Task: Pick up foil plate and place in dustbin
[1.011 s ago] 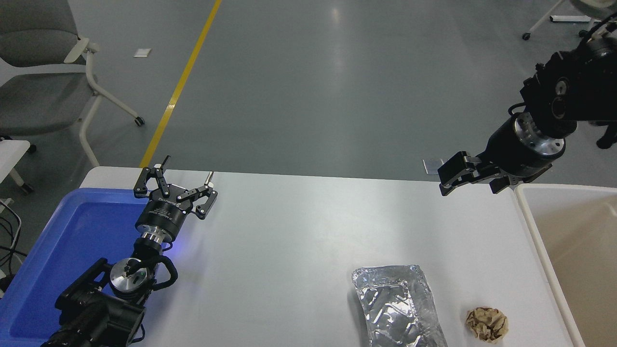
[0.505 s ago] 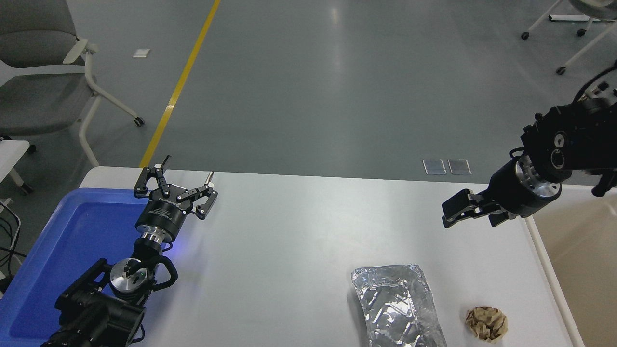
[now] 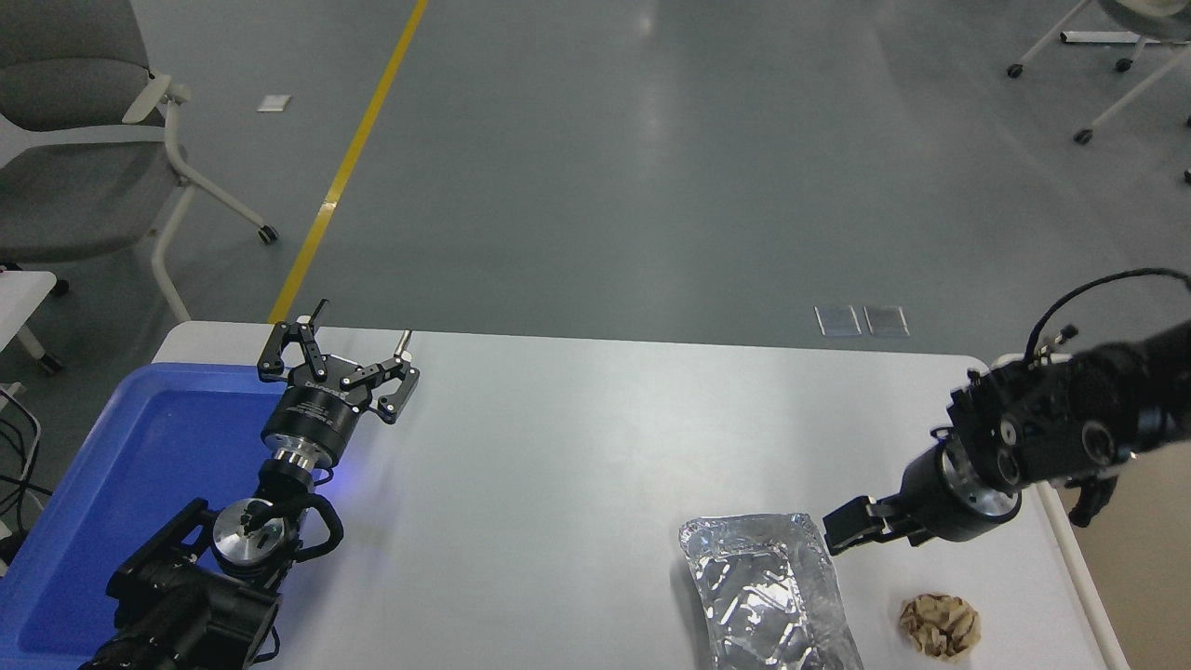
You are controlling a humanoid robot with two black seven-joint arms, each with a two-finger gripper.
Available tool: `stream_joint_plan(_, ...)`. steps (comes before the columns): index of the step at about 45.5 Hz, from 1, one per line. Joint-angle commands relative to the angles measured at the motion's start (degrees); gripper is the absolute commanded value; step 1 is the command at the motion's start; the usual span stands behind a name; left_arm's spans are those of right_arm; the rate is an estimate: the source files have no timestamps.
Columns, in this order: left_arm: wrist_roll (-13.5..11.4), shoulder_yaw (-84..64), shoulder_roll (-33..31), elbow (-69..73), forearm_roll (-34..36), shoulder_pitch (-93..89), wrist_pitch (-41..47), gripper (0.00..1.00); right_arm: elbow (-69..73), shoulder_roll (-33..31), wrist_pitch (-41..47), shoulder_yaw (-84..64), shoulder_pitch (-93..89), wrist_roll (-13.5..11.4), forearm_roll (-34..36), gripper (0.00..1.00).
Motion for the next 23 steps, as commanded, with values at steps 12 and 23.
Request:
stream_joint_plan(12, 0.0, 0.01, 0.0, 0.03, 0.0, 0.0, 0.0, 0.99, -3.33, 1.3, -6.36, 3.16, -9.76, 0.07, -1.73, 1.0)
stream_joint_plan(23, 0.0, 0.01, 0.0, 0.03, 0.0, 0.0, 0.0, 0.99, -5.79, 2.44, -10.66, 3.6, -14.24, 0.07, -1.38, 0.99)
